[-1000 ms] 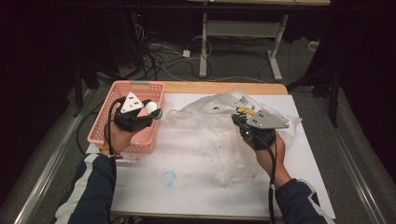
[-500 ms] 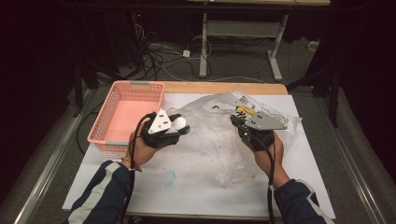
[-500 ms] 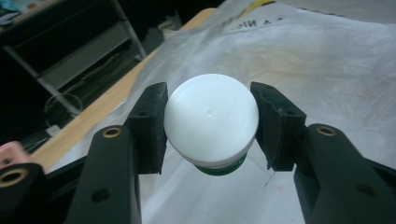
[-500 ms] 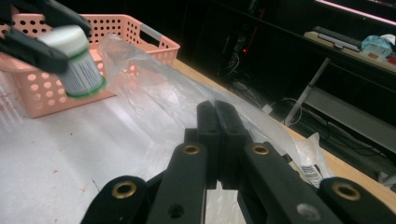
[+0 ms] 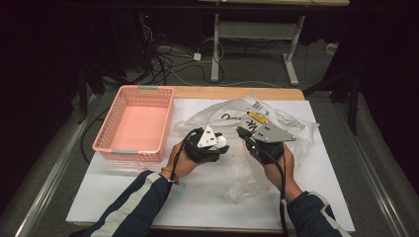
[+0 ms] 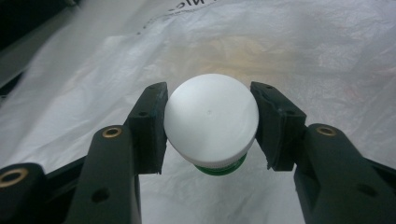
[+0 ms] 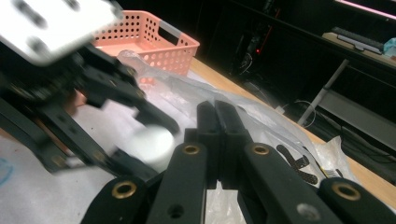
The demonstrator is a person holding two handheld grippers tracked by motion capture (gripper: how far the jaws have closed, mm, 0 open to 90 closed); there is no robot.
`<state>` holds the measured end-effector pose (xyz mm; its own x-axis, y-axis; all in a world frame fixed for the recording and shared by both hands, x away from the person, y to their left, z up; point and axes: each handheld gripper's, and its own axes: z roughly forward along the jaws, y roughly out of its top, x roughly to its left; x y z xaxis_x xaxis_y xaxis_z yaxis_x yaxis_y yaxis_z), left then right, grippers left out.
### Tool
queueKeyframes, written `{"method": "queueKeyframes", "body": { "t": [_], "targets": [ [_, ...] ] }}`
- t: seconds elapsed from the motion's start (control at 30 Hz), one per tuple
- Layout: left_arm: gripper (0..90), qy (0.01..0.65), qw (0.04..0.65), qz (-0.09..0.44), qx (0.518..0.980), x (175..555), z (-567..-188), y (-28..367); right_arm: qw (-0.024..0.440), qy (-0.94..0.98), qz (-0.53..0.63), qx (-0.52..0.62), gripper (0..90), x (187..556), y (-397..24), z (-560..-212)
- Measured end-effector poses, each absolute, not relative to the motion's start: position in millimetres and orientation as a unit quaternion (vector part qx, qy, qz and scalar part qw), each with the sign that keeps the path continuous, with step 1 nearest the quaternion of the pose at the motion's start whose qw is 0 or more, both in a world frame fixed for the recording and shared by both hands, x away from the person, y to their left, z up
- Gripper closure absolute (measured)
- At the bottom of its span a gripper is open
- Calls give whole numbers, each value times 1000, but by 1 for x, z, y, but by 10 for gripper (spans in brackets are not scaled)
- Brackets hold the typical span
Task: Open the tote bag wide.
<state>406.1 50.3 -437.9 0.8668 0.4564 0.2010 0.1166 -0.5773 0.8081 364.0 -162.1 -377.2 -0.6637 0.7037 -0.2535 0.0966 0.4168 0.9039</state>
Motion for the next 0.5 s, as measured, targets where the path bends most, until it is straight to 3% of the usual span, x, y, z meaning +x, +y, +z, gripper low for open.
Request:
{"method": "queueKeyframes", "body": {
  "t": [0.5],
  "targets": [
    [472,195,416,203,865,420,-467,22,303,791,463,261,900,367,-164,-388]
  ]
}}
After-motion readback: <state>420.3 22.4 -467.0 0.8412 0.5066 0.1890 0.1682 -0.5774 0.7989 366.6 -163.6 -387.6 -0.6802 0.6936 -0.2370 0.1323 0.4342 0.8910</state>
